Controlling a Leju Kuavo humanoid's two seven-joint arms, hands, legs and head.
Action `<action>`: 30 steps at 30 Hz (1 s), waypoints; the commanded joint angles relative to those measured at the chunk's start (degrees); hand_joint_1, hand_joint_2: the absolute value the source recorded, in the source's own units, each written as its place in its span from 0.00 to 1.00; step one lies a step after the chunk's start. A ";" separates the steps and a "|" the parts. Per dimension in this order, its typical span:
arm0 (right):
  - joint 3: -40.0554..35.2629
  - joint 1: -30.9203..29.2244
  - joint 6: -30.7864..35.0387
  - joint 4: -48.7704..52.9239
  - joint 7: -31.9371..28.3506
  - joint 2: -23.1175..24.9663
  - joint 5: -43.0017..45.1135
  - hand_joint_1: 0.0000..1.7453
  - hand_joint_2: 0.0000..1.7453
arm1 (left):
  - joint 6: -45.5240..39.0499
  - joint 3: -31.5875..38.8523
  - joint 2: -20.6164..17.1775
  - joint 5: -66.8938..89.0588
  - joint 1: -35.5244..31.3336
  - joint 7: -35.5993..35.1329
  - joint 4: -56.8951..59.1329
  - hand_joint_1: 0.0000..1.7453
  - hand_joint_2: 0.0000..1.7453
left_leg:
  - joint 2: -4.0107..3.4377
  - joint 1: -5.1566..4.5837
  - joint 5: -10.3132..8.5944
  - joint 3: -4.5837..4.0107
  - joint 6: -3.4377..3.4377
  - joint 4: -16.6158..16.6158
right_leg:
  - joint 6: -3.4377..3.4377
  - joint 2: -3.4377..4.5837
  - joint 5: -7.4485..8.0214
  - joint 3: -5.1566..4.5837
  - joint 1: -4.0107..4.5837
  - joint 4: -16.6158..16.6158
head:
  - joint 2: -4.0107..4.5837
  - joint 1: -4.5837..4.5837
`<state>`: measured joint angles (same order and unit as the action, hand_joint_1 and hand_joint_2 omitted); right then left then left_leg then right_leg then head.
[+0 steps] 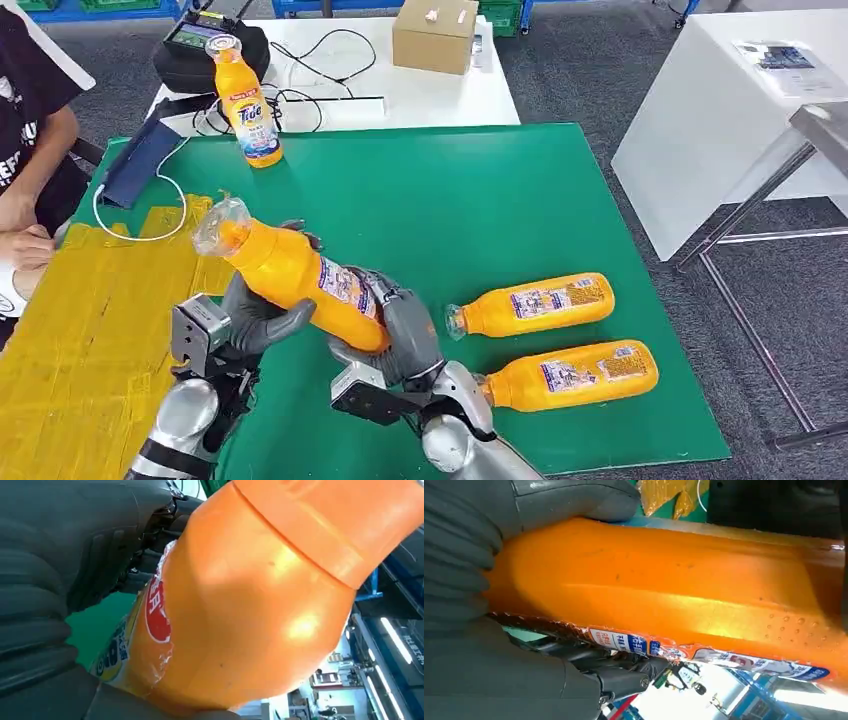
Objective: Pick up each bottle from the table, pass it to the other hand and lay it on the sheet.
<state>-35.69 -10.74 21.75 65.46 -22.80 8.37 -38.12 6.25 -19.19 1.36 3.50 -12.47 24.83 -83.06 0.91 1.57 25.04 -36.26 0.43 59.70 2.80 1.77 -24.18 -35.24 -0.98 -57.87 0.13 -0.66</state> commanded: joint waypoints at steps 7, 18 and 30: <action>0.73 1.13 3.71 2.93 -0.27 -1.84 1.77 0.00 1.00 | -12.70 1.21 -2.13 11.07 -3.17 -0.89 2.39 1.00 1.00 | 0.00 -0.04 0.04 0.26 -0.11 -0.10 | -0.11 -0.21 -0.07 0.26 0.02 0.07 | 0.00 0.00; 5.45 5.17 4.46 15.05 1.52 -3.50 -0.59 0.00 1.00 | -25.24 0.57 -9.16 50.55 -14.78 -16.18 14.80 1.00 1.00 | 0.10 -0.03 -0.02 0.10 -0.06 -0.04 | -0.09 -0.24 -0.04 0.11 0.01 0.00 | 0.00 0.00; 6.17 4.90 3.70 19.66 1.15 -4.36 0.11 0.00 1.00 | -24.80 -7.45 -13.46 80.65 -29.59 -28.70 43.02 1.00 1.00 | -0.01 -0.02 -0.06 0.19 -0.04 -0.05 | -0.08 -0.14 -0.01 0.15 0.02 -0.01 | 0.00 0.00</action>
<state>-30.73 -5.41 25.86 82.73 -21.53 6.01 -38.43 -17.49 -20.68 -10.17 82.06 -32.98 -2.90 -58.87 0.87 1.58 24.96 -36.23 0.48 59.71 2.79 1.81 -24.15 -35.26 -0.98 -57.92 0.13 -0.66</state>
